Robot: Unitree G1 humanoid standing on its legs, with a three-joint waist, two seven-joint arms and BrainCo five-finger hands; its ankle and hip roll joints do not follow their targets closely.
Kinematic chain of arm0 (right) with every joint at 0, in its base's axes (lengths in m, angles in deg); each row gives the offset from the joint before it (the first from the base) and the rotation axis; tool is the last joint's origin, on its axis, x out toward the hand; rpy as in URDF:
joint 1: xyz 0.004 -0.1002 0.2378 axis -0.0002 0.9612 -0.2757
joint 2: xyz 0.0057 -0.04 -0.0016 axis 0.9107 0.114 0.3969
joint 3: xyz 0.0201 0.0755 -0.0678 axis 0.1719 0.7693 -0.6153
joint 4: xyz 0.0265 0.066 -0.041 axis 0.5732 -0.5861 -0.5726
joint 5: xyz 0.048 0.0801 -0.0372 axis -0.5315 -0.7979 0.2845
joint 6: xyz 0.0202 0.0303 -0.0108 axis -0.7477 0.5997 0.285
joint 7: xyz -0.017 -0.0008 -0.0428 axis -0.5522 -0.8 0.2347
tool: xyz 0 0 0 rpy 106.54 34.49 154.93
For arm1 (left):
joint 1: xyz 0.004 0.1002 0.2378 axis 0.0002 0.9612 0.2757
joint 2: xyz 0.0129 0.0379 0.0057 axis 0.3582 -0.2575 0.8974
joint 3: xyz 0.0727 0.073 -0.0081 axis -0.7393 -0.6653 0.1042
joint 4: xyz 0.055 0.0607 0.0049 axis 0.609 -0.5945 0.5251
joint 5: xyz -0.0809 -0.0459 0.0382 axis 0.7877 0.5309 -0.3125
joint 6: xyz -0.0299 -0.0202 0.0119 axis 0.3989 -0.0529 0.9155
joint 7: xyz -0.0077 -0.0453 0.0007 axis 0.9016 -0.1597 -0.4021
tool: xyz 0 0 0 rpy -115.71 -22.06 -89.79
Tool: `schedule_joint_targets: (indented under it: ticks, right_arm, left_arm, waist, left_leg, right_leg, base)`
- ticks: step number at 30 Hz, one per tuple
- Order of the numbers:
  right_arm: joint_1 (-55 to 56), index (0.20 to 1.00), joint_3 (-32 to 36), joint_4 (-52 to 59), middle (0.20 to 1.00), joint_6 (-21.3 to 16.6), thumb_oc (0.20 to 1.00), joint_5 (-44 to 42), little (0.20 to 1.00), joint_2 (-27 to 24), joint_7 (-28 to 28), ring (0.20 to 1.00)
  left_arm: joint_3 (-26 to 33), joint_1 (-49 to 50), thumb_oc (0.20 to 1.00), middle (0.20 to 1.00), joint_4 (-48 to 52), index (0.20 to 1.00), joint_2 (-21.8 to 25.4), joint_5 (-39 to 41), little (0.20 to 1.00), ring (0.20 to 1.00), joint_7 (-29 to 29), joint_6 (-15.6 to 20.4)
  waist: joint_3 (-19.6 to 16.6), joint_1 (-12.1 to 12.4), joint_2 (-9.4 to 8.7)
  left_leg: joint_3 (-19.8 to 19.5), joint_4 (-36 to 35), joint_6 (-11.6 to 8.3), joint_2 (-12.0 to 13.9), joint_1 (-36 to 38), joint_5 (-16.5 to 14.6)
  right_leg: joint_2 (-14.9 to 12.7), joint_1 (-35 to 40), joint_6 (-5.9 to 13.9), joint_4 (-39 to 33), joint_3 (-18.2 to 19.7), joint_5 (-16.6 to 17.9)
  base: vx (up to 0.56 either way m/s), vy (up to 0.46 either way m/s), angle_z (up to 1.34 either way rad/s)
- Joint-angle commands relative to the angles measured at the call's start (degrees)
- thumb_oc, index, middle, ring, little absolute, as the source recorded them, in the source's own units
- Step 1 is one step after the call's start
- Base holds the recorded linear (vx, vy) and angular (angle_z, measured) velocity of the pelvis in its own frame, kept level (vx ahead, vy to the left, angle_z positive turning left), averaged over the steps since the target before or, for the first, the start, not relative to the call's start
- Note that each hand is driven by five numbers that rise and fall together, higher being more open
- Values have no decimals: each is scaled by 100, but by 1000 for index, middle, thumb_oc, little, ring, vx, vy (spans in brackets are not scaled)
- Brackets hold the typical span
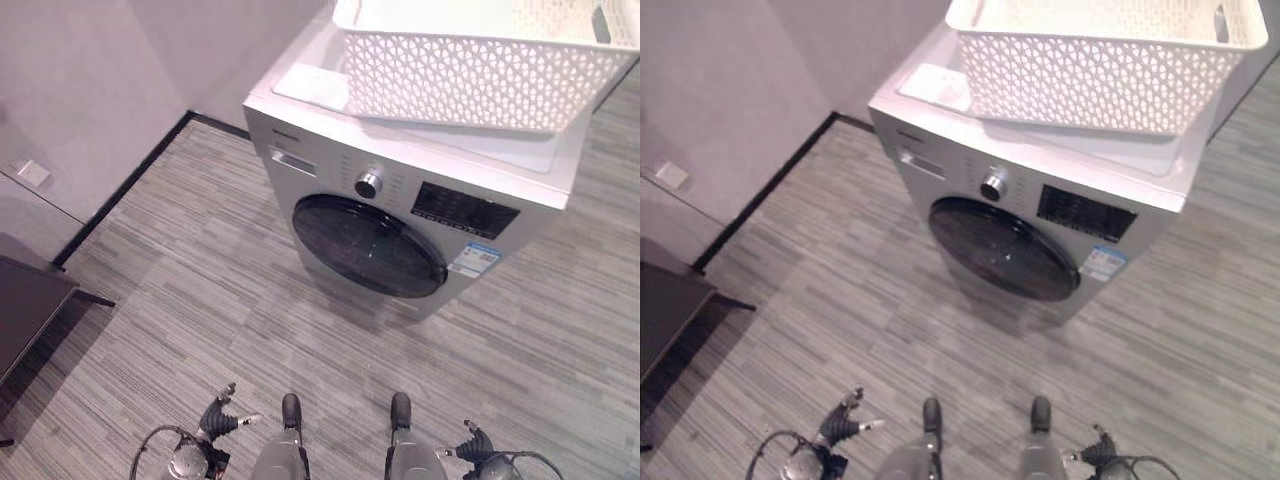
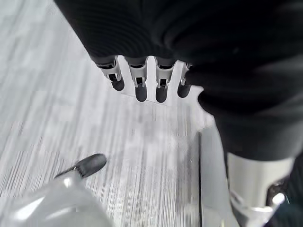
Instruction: Grab the laundry basket,head to the washer,open it,put in the laundry and shut it.
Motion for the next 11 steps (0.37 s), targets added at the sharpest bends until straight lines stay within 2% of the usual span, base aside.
schedule_joint_targets:
  ticks: [1, 3, 5, 6, 11]
  right_arm:
    - [117, 1000, 85, -73, 1000, -101, 1000, -11, 1000, 194, -66, 1000]
    - [163, 1000, 141, -116, 1000, -71, 1000, -47, 1000, 262, -119, 1000]
    - [208, 1000, 157, -127, 1000, -56, 1000, -36, 1000, 289, -137, 1000]
    - [293, 1000, 192, -255, 1000, -1, 1000, 1, 1000, 347, -193, 1000]
    - [393, 1000, 216, -416, 1000, 97, 1000, 63, 1000, 411, -294, 1000]
  left_arm:
    - [396, -595, 1000, 1000, -699, 1000, 38, -130, 1000, 1000, 201, 88]
    - [596, -627, 1000, 1000, -1298, 1000, -140, -236, 1000, 1000, 272, 9]
    - [662, -622, 1000, 1000, -1452, 1000, -194, -273, 1000, 1000, 274, -24]
    - [854, -637, 1000, 1000, -1775, 1000, -311, -229, 1000, 1000, 237, -87]
    - [1058, -626, 1000, 1000, -1834, 1000, -364, 11, 1000, 1000, 130, -104]
  waist:
    - [29, 140, -491]
    - [-121, 178, -524]
    - [-189, 188, -533]
    - [-362, 223, -568]
    - [-532, 258, -612]
  left_leg:
    - [-423, 395, -69, 13, -230, -423]
    - [-462, 372, -67, -9, -109, -466]
    - [-482, 369, -63, -25, -56, -489]
    - [-531, 357, -52, -51, 85, -547]
    - [-578, 289, -51, -68, 283, -588]
  right_leg:
    - [-414, 169, 93, 398, -214, -548]
    - [-427, 329, 103, 367, -278, -587]
    - [-436, 399, 105, 355, -301, -598]
    - [-457, 603, 114, 318, -389, -647]
    - [-472, 818, 114, 315, -469, -706]
  base:
    - [41, -7, 27]
    - [44, 0, 23]
    - [52, 6, 15]
    - [42, 3, 6]
    - [41, 2, 7]
